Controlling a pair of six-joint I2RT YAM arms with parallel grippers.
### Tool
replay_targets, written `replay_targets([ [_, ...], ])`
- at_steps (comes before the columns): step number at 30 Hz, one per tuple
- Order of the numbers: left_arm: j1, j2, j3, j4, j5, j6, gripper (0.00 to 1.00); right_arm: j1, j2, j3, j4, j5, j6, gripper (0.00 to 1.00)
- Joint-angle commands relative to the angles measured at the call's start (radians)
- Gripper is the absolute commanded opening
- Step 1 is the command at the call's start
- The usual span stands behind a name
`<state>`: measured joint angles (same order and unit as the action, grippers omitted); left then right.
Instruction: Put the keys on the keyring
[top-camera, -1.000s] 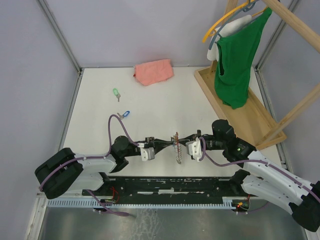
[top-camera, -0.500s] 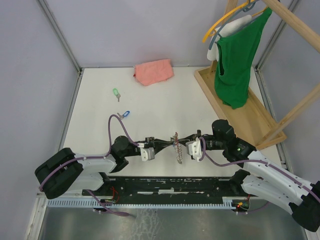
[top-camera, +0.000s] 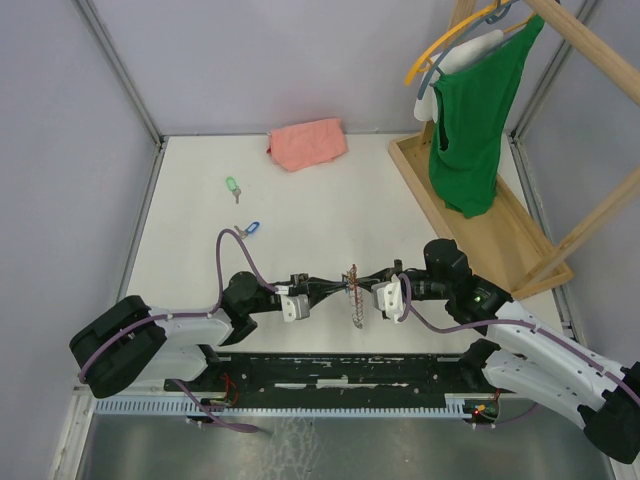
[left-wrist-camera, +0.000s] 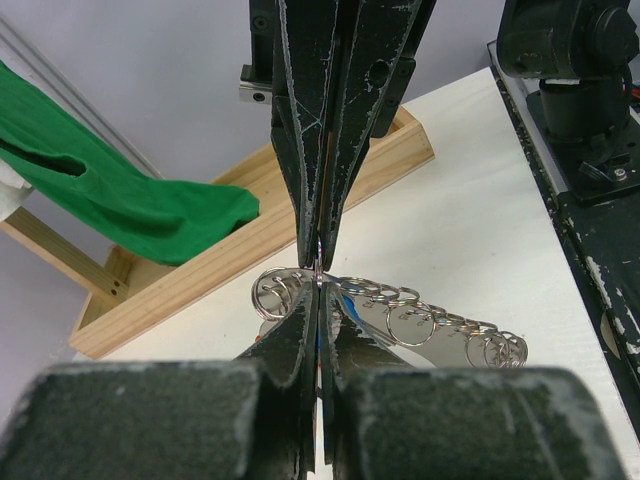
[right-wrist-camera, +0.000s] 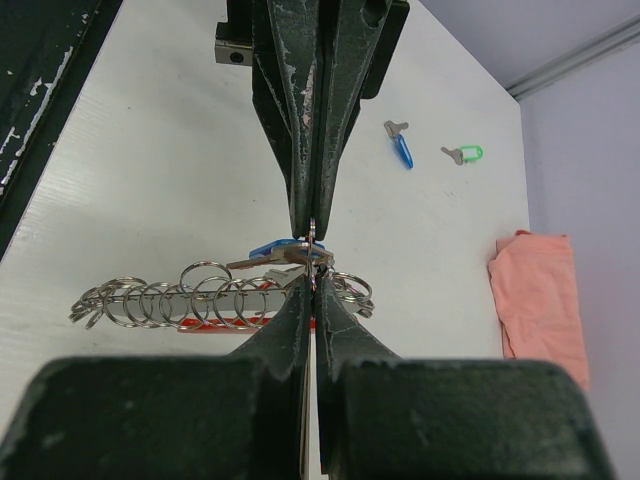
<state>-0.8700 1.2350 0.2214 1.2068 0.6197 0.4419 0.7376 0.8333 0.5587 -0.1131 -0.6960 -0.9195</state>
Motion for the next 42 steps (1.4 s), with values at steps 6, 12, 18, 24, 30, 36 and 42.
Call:
replay_targets([
  [6, 0.005, -0.006, 0.028, 0.038, -0.003, 0.02, 0.03, -0.003, -0.013, 0.051, 0.066, -0.014, 0.017, 0.01],
  [12, 0.005, 0.003, 0.031, 0.044, -0.001, 0.017, 0.03, -0.003, -0.01, 0.049, 0.075, -0.023, 0.024, 0.01],
  [18, 0.005, 0.01, 0.035, 0.044, 0.002, 0.015, 0.03, -0.003, -0.008, 0.047, 0.082, -0.028, 0.028, 0.01],
  [24, 0.005, 0.014, 0.035, 0.054, 0.003, 0.011, 0.03, -0.003, -0.007, 0.047, 0.089, -0.036, 0.036, 0.01],
  [30, 0.005, 0.019, 0.032, 0.064, -0.004, 0.009, 0.03, -0.003, -0.007, 0.047, 0.087, -0.04, 0.039, 0.01],
  [36, 0.006, 0.001, 0.02, 0.064, -0.015, 0.011, 0.03, -0.003, -0.015, 0.043, 0.083, -0.002, 0.033, 0.01],
  [42, 0.005, -0.009, 0.015, 0.056, -0.025, 0.019, 0.03, -0.003, -0.016, 0.044, 0.076, 0.01, 0.033, 0.01],
])
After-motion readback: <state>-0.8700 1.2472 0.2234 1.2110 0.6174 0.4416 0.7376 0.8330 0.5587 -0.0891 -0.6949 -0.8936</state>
